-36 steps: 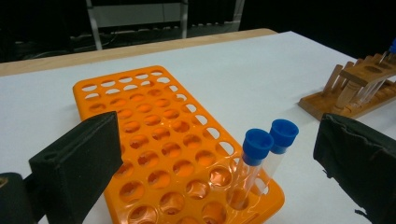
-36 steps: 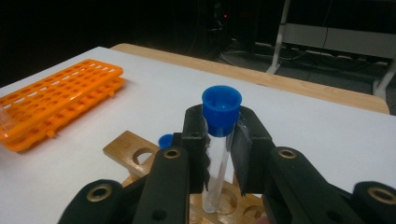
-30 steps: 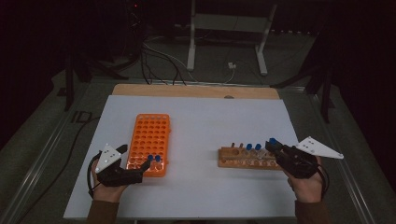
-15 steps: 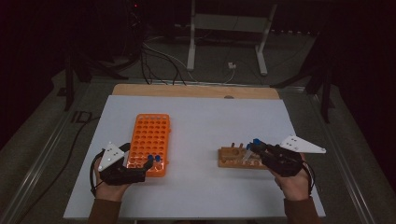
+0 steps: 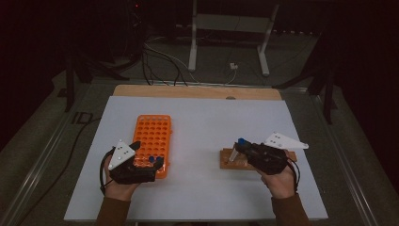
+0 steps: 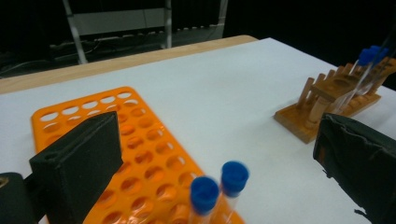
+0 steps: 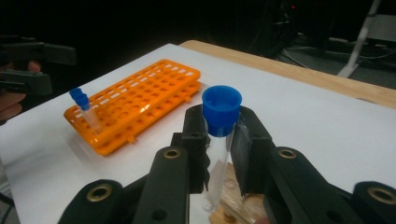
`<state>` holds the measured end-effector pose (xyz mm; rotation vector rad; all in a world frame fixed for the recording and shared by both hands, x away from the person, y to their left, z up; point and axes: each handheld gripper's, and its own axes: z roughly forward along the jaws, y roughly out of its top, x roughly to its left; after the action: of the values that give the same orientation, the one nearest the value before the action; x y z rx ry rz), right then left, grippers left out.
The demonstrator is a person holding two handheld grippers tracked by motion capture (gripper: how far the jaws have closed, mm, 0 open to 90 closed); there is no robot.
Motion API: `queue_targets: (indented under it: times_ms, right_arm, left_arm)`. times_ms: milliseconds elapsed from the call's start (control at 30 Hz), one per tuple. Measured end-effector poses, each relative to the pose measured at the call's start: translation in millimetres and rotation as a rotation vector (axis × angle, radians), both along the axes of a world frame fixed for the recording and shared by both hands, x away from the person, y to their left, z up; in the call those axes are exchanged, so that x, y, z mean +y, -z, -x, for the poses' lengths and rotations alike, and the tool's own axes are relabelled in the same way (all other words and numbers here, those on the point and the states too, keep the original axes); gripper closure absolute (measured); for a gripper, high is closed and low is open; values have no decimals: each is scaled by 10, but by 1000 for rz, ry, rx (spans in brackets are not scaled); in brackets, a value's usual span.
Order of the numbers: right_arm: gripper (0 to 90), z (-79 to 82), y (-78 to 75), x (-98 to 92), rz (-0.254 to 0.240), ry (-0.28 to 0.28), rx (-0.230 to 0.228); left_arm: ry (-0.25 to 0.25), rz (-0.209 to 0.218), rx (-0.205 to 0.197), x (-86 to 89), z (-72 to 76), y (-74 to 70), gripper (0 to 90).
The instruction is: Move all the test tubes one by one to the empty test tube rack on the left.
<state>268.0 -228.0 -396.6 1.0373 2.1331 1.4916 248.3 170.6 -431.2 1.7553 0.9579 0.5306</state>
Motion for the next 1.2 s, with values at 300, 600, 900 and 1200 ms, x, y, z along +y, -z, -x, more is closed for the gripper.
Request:
queue_targets:
  times_ms: [300,600,900,1200]
  right_arm:
    - [767,-46,3,245,-3,-46,4]
    - [767,-73,14,436,2,-81,15]
    - [767,-66,45,630,8,-124,25]
    - [767,-31,44,806,10,-173,25]
  left_arm:
    - [46,2,-11,-225,-26,-58,19]
    - [94,-8,-17,-466,-30,-80,40]
    - [162,-32,-1,-745,-21,-44,76]
    - [203,-62,-8,-998,-16,-12,250]
